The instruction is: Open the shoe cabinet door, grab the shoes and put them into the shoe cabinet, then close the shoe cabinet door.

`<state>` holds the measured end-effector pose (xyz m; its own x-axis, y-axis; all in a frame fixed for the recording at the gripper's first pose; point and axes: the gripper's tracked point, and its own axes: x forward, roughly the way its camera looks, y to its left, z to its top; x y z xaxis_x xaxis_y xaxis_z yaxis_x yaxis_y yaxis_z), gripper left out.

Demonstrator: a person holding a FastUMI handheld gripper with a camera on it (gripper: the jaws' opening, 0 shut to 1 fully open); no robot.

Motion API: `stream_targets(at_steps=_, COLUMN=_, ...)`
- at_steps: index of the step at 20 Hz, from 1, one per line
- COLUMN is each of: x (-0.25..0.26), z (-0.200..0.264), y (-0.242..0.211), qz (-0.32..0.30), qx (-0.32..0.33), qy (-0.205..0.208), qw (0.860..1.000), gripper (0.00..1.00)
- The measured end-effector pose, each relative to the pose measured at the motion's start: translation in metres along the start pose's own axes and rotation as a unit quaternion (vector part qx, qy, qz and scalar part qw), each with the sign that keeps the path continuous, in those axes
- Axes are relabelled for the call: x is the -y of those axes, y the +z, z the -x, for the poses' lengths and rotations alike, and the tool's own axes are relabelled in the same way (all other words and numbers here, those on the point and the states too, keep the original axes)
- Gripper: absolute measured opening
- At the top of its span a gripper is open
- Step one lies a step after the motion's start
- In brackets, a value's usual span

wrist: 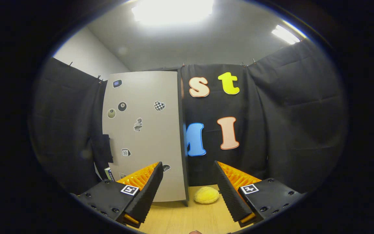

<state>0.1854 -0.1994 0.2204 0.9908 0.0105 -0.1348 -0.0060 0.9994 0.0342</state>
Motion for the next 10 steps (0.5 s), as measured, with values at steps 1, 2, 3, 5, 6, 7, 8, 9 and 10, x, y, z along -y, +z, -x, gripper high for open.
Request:
stream_targets(at_steps=1, x=0.006, z=0.001, y=0.0, qz=0.0, qx=0.001, qy=-0.004, qw=1.0, gripper=0.97)
stream_targets(at_steps=2, x=0.011, z=0.003, y=0.0, qz=-0.001, qx=0.002, qy=-0.009, qw=1.0, gripper=0.97)
stream_targets(at_steps=3, x=0.017, z=0.003, y=0.001, qz=0.0, qx=0.002, qy=-0.013, qw=1.0, gripper=0.97)
stream_targets(at_steps=5, x=0.026, z=0.004, y=-0.001, qz=0.003, qx=0.002, qy=-0.021, qw=1.0, gripper=0.97)
stream_targets(at_steps=6, x=0.029, z=0.005, y=-0.001, qz=0.003, qx=0.003, qy=-0.023, qw=1.0, gripper=0.97)
stream_targets(at_steps=7, x=0.031, z=0.004, y=-0.001, qz=0.004, qx=0.004, qy=-0.023, qw=1.0, gripper=0.97)
stream_targets(at_steps=8, x=0.032, z=0.003, y=-0.003, qz=0.004, qx=0.003, qy=-0.023, qw=1.0, gripper=0.97)
stream_targets(at_steps=9, x=0.034, z=0.002, y=-0.004, qz=0.003, qx=0.002, qy=-0.023, qw=1.0, gripper=0.97)
stream_targets(at_steps=10, x=0.035, z=0.002, y=-0.005, qz=0.003, qx=0.001, qy=-0.024, qw=1.0, gripper=0.97)
